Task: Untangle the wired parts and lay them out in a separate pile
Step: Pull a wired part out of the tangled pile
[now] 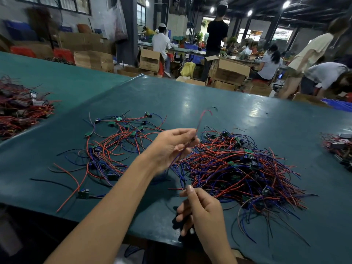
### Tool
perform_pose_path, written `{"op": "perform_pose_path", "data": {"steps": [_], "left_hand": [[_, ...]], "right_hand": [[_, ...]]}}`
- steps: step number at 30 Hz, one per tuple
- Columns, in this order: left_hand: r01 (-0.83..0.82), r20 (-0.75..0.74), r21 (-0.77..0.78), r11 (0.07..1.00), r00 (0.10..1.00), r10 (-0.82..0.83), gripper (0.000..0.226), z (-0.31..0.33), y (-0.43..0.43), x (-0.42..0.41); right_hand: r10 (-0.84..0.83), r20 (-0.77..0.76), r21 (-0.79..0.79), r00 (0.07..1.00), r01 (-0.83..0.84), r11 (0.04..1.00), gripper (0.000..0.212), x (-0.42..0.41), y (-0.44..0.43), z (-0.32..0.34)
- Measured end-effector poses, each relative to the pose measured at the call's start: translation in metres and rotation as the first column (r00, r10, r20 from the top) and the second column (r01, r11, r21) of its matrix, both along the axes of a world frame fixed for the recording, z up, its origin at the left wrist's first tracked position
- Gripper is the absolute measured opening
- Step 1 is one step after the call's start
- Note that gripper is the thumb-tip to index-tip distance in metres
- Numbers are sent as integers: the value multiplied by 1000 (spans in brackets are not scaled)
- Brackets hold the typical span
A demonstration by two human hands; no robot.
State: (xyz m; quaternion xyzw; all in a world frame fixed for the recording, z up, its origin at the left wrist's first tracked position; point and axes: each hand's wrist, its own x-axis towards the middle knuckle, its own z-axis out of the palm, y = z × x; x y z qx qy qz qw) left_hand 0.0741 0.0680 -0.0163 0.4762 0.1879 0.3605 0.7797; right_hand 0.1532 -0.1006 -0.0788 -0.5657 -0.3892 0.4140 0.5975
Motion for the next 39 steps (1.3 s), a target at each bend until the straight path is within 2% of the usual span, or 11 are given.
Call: {"op": "perform_pose_path", "data": {"steps": [5,8,11,15,19,23,26,29,34,38,39], "left_hand": [[109,-234,241,964,971,-52,18,47,-21,60],[156,-372,422,893,928,14,19,56,-34,99],[147,-469,683,716,840,275,24,51,-40,132],[223,-500,844,487,656,566,27,31,-44,154],[209,-413,908,363,596,689,37,19,-43,153],[70,-375,902,425,614,694,34,19,-19,120],[73,-403,893,445,573,714,26,18,20,72],[189,-489,871,454,414,768,23,10,56,14],[458,-703,685,567,212,679,19,-1,88,-54],[450,-528,738,502,-77,846,39,-5,109,-97],[422,-522,738,527,-137,842,43,-4,115,-108]], "right_hand": [[-3,-18,7,1000,3,1000,31,2,1,-2],[-17,0,-15,1000,17,1000,31,3,2,-3],[16,33,-9,999,-16,1000,33,3,1,-1],[51,119,39,992,-56,998,78,6,-5,4],[-5,140,65,990,-4,998,70,6,-2,-5],[22,36,25,999,-23,999,27,3,1,-4],[6,53,30,999,-8,1000,28,1,0,-3],[22,55,18,998,-23,1000,28,-2,-1,0],[31,77,2,997,-31,1000,29,-2,-2,3],[40,102,-2,994,-40,999,29,-2,-2,3],[42,104,0,994,-43,999,29,-2,-2,2]]}}
